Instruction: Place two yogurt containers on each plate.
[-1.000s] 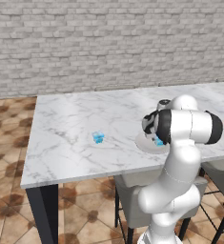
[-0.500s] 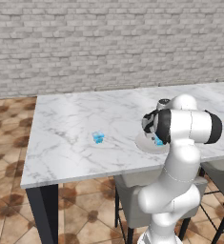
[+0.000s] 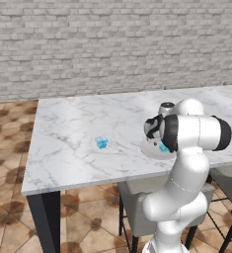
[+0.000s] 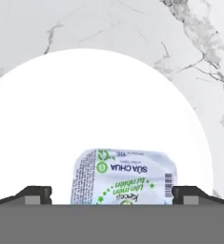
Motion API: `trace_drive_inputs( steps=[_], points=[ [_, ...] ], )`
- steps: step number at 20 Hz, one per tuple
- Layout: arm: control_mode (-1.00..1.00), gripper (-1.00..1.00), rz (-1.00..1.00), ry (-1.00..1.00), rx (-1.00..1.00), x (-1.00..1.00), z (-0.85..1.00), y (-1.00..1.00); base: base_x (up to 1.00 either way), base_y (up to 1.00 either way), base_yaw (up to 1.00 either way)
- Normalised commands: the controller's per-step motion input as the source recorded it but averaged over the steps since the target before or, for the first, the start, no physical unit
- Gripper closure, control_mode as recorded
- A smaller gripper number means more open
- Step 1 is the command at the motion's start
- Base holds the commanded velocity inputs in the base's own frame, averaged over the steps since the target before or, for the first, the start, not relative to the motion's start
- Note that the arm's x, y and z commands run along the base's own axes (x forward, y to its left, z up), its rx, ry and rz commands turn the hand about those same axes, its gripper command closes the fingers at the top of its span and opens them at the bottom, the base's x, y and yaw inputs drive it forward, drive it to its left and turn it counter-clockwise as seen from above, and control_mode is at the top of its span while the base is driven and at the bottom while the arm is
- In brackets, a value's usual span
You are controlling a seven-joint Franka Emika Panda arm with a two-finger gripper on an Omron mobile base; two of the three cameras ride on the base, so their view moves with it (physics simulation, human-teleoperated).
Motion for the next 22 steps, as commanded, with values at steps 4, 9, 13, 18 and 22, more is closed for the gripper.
trace_drive_inputs(
  steps=[4,9,13,18,22],
  points=[
    [-1.00,-1.00,0.00,0.00,0.00,-0.01,0.25,0.14,0.00,0.00,0.00],
    [-1.00,-1.00,0.00,0.00,0.00,0.00,0.45,0.00,0.00,0.00,0.00],
    [-1.00,-1.00,0.00,0.00,0.00,-0.03,0.34,0.12,0.00,0.00,0.00],
    [-1.00,-1.00,0.07,0.02,0.00,0.00,0.07,0.45,0.00,0.00,0.00],
    [-1.00,-1.00,0.12,0.04,0.06,0.00,0.00,0.56,0.00,0.00,0.00]
  ],
)
